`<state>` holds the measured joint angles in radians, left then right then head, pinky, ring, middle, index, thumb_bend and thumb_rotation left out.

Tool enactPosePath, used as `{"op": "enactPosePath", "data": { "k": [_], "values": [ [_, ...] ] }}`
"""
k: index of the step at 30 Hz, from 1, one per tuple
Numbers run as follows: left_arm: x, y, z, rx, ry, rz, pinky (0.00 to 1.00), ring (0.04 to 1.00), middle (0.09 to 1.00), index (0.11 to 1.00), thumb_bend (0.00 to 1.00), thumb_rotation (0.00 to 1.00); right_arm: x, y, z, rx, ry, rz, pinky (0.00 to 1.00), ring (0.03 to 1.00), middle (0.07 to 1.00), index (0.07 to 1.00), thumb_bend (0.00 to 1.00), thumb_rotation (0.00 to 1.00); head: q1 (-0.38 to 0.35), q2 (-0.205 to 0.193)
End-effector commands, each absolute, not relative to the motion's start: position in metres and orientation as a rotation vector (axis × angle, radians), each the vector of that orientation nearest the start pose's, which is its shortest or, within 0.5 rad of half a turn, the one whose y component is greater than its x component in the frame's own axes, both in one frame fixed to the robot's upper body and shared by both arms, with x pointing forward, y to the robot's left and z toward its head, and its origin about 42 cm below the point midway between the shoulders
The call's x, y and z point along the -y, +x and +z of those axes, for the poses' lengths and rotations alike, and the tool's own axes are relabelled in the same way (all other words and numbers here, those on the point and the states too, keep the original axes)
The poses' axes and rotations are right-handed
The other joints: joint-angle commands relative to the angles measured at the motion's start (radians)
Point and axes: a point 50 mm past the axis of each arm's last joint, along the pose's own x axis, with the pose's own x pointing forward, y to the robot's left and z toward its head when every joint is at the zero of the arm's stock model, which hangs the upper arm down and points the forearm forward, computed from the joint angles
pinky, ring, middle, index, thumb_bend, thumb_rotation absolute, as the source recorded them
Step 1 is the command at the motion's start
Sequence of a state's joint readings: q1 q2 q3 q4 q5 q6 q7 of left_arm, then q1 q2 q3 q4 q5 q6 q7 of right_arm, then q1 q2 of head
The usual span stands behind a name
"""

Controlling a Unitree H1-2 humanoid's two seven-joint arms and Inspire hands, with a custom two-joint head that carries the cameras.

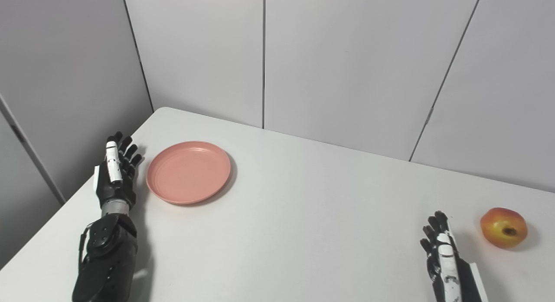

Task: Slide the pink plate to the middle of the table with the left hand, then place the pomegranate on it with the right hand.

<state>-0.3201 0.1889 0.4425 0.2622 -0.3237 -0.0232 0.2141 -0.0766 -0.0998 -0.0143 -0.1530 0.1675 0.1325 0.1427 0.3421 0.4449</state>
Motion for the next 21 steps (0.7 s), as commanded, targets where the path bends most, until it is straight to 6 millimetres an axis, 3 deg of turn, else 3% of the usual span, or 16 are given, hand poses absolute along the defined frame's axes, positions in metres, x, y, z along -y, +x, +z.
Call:
{"op": "enactPosePath", "data": {
  "k": [1,9,21],
  "values": [
    [-0.382,0.374,0.167,0.206,-0.255,0.538,0.90,0.918,0.917,0.896,0.39,1.00,0.230,0.308,0.168,0.159,0.061,0.182,1.00,1.000,1.000,1.000,0.16,1.00,0.000,0.001],
    [-0.363,0.384,0.161,0.166,-0.249,0.454,0.92,0.931,0.936,0.907,0.40,1.00,0.230,0.309,0.167,0.159,0.057,0.190,1.00,1.000,1.000,1.000,0.19,1.00,-0.002,-0.001],
    [-0.352,0.393,0.154,0.131,-0.253,0.420,0.96,0.950,0.952,0.941,0.35,1.00,0.230,0.308,0.167,0.155,0.057,0.184,1.00,1.000,1.000,1.000,0.19,1.00,-0.002,0.000]
  ]
}}
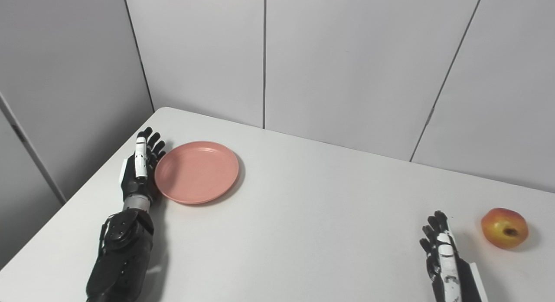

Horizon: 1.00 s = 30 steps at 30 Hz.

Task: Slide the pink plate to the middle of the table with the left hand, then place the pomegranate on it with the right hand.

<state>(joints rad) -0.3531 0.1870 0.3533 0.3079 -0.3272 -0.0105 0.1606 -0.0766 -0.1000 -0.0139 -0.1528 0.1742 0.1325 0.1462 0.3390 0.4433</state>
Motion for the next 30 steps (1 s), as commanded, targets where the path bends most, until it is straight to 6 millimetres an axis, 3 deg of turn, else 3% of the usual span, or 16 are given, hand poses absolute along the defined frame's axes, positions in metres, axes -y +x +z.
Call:
{"op": "enactPosePath", "data": {
  "k": [1,14,30],
  "values": [
    [-0.352,0.394,0.153,0.128,-0.244,0.417,0.96,0.946,0.948,0.939,0.35,1.00,0.230,0.308,0.167,0.157,0.055,0.185,1.00,1.000,1.000,1.000,0.19,1.00,0.001,0.001],
    [-0.340,0.401,0.144,0.104,-0.275,0.346,0.97,0.952,0.953,0.928,0.40,1.00,0.228,0.309,0.167,0.156,0.062,0.179,1.00,1.000,1.000,1.000,0.19,1.00,-0.012,0.006],
    [-0.305,0.401,0.143,0.082,-0.258,0.255,0.92,0.918,0.928,0.910,0.44,1.00,0.227,0.310,0.165,0.167,0.064,0.193,1.00,1.000,1.000,1.000,0.19,1.00,-0.029,0.013]
  ]
}}
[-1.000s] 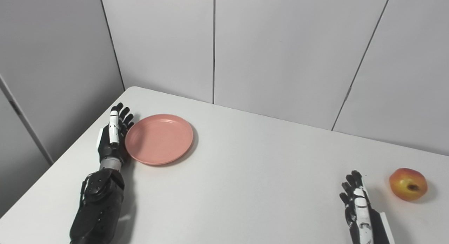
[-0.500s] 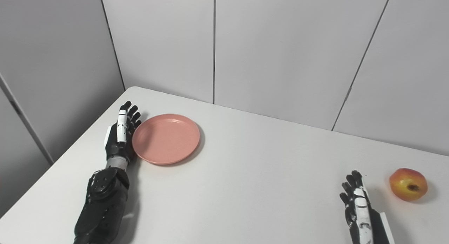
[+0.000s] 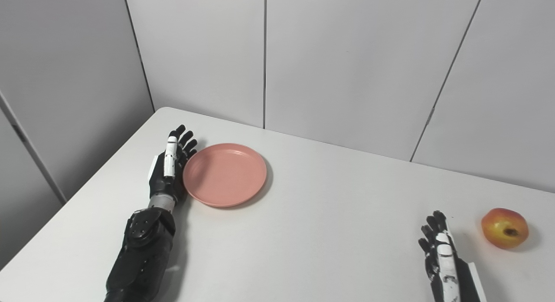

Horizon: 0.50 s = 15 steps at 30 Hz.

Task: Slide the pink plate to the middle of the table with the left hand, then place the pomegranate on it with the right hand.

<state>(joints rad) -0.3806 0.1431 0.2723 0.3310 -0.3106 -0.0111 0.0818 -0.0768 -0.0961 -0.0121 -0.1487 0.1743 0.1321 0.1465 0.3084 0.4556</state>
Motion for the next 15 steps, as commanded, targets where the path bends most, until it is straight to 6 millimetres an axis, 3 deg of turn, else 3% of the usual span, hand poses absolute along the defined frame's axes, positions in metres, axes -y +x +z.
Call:
{"op": "enactPosePath", "data": {
  "k": [1,15],
  "values": [
    [-0.303,0.400,0.144,0.080,-0.258,0.251,0.92,0.921,0.930,0.914,0.44,1.00,0.227,0.310,0.165,0.166,0.064,0.194,1.00,1.000,1.000,1.000,0.20,1.00,0.001,0.001],
    [-0.268,0.401,0.146,0.023,-0.296,0.148,0.94,0.931,0.936,0.921,0.39,1.00,0.223,0.310,0.163,0.164,0.077,0.193,1.00,1.000,1.000,1.000,0.22,1.00,-0.033,0.014]
  ]
}}
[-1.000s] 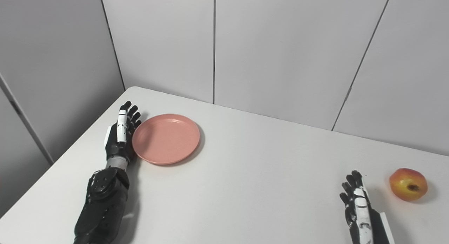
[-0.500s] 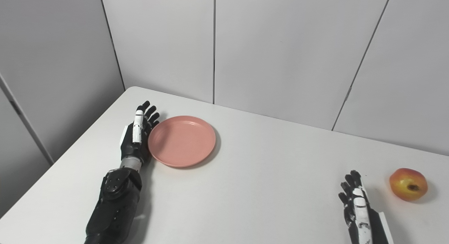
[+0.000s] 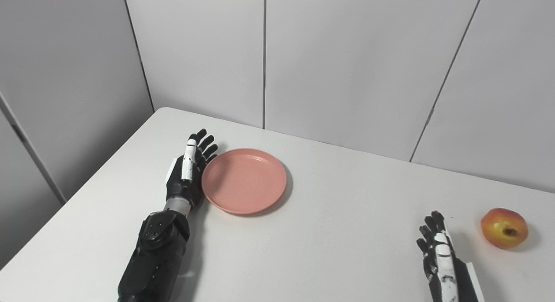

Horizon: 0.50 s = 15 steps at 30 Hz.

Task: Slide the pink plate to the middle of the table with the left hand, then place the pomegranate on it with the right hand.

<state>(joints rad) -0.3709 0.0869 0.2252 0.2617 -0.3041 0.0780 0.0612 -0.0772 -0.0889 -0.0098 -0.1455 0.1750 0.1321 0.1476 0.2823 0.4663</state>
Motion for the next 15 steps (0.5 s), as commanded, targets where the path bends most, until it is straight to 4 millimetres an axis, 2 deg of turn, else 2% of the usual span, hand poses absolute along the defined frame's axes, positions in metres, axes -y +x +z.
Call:
{"op": "enactPosePath", "data": {
  "k": [1,10,15],
  "values": [
    [-0.266,0.401,0.146,0.018,-0.304,0.142,0.94,0.931,0.934,0.919,0.39,1.00,0.223,0.311,0.162,0.164,0.078,0.194,1.00,1.000,1.000,1.000,0.22,1.00,-0.009,0.005],
    [-0.239,0.402,0.145,0.002,-0.264,0.063,0.92,0.925,0.936,0.915,0.36,1.00,0.220,0.310,0.162,0.167,0.079,0.194,1.00,1.000,1.000,1.000,0.23,1.00,-0.032,0.017],
    [-0.223,0.404,0.144,0.002,-0.261,0.014,0.92,0.916,0.925,0.901,0.41,1.00,0.217,0.310,0.163,0.167,0.078,0.192,1.00,1.000,1.000,1.000,0.24,1.00,-0.057,0.029]
  ]
}}
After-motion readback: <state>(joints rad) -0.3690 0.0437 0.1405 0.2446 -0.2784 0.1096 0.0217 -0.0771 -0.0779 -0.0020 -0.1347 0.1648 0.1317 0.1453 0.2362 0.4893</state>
